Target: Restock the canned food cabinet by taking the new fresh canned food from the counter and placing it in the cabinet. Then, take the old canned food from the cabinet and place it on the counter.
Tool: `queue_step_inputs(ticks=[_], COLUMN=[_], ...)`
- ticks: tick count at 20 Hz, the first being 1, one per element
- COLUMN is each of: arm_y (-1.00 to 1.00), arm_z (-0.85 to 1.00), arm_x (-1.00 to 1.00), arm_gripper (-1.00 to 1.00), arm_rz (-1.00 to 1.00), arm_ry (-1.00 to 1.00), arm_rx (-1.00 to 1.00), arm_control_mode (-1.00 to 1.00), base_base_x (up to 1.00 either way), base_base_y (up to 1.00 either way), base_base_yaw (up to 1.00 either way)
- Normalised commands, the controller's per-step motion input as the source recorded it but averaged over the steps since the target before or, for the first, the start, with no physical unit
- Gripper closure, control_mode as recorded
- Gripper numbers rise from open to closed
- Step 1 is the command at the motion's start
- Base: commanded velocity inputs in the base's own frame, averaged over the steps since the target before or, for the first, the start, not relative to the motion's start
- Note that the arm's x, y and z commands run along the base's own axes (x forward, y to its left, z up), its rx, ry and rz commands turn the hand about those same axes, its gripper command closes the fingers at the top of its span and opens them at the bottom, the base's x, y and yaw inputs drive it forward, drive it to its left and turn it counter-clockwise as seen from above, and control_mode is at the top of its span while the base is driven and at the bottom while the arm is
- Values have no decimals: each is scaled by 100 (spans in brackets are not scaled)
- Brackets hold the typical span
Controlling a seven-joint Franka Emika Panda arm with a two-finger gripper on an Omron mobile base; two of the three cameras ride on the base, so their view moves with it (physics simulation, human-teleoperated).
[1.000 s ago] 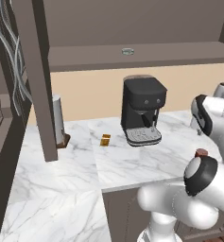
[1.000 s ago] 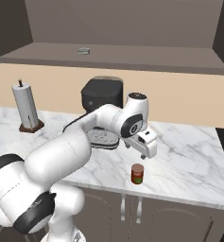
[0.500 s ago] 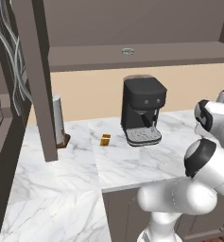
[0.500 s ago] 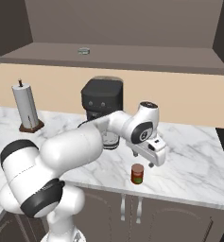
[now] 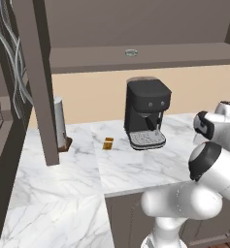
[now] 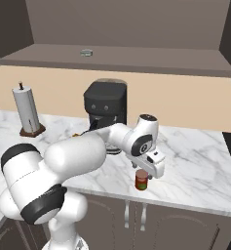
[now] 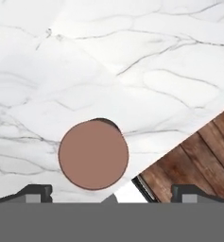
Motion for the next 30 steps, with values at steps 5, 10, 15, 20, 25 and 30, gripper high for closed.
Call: queue_step_inputs(ticks=[5,10,15,20,25,30], arm_y=[8,1,0,0,-1,0], arm_z=[-25,-17,-14,-19,-33,-10], arm_x=[11,19,15,1,-2,0], arm_gripper=[-100,-100,-100,-100,-100,100], arm_rz=[0,0,0,0,0,0], arm_ry=[0,0,0,0,0,0], arm_rx=[0,0,-3,-7,-10,-2], arm_control_mode=[-100,-100,-100,-100,-100,-100], base_base_x=[0,0,0,0,0,0], base_base_y=[0,0,0,0,0,0], base_base_yaw=[0,0,0,0,0,0])
